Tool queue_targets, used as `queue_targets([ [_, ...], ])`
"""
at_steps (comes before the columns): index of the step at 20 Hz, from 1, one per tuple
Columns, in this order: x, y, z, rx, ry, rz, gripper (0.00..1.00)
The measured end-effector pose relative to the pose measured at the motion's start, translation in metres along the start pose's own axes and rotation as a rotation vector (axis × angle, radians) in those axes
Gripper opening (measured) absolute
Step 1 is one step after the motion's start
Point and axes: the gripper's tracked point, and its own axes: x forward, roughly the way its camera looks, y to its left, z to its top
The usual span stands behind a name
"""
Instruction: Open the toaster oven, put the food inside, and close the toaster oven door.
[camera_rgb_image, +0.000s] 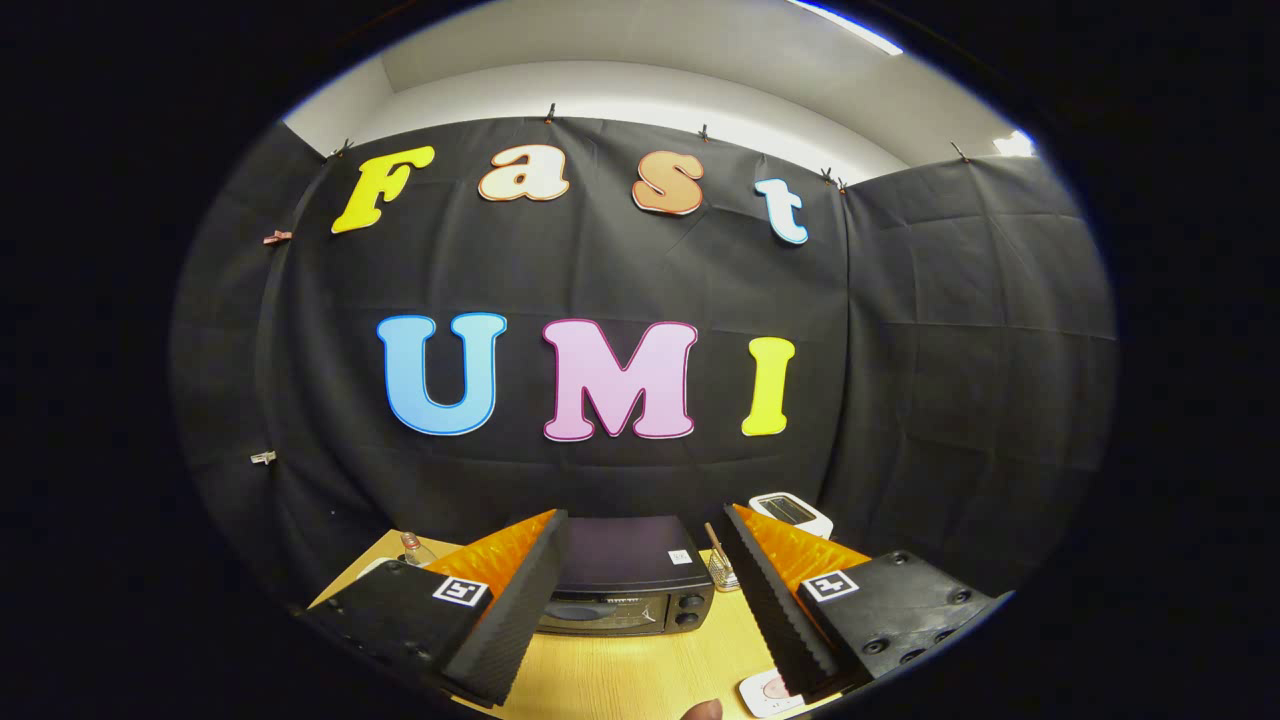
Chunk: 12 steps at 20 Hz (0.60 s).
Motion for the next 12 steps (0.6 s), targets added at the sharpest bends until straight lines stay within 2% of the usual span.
queue_targets([
  [5, 0.014, 0.019, -0.032, -0.002, 0.074, 0.049, 0.97],
  [12, 0.065, 0.063, -0.138, 0.003, 0.308, 0.141, 0.98],
])
